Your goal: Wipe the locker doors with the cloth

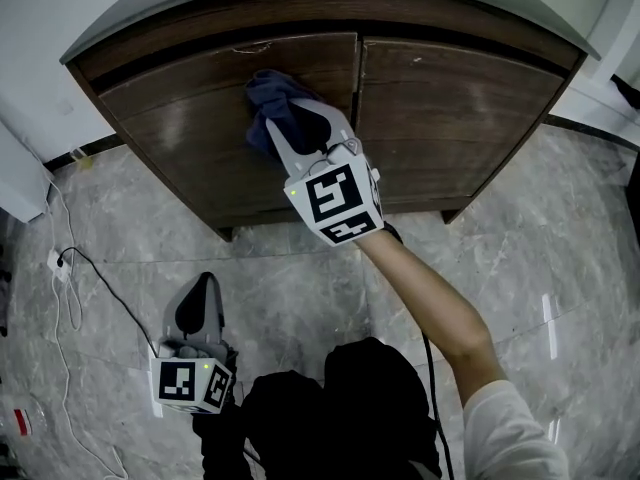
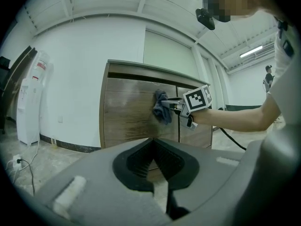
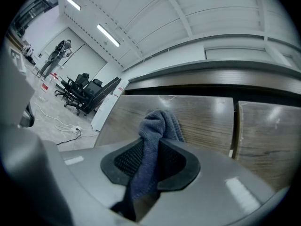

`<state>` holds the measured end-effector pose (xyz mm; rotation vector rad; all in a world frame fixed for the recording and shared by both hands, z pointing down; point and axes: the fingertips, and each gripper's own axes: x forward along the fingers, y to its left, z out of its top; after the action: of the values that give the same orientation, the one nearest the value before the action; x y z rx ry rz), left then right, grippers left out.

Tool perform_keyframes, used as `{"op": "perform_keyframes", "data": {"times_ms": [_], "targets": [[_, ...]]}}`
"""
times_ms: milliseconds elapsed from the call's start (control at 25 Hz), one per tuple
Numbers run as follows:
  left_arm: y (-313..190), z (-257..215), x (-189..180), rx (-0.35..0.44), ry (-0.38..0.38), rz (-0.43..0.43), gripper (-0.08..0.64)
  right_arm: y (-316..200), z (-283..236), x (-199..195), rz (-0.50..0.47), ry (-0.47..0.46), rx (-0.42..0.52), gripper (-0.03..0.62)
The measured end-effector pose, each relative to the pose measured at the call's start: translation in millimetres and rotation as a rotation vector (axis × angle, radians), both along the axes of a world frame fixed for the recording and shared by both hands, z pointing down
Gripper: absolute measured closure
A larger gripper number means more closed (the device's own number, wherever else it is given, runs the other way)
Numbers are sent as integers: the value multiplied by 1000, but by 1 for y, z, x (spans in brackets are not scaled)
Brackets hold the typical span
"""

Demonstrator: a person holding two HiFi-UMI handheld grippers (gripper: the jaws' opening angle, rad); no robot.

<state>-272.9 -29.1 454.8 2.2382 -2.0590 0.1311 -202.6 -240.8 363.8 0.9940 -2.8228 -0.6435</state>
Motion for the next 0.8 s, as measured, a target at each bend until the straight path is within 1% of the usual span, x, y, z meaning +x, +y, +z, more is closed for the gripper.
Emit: {"op": "perform_keyframes", "data": {"times_ms": [80,200,320,440,640,800], "targets": [[-2,-1,8,1,-3,9,557,-3,-2,10,6,1,8,494],[-6,0,19,-1,-3,21,557,-10,2,31,42,2,-12,494],[-8,-1,28,-2,-5,32,558,-16,3,49,62,1,-9,494],[-11,-2,36,-3,-8,40,557,-18,0,60,64,6,-1,494],[-12,-4,46,-5,-18,47,557,-23,2,79,92,-6,-17,494],[-11,-4,47,-10,-25,43,557,-21,-2,87,89,-4,8,495]]}}
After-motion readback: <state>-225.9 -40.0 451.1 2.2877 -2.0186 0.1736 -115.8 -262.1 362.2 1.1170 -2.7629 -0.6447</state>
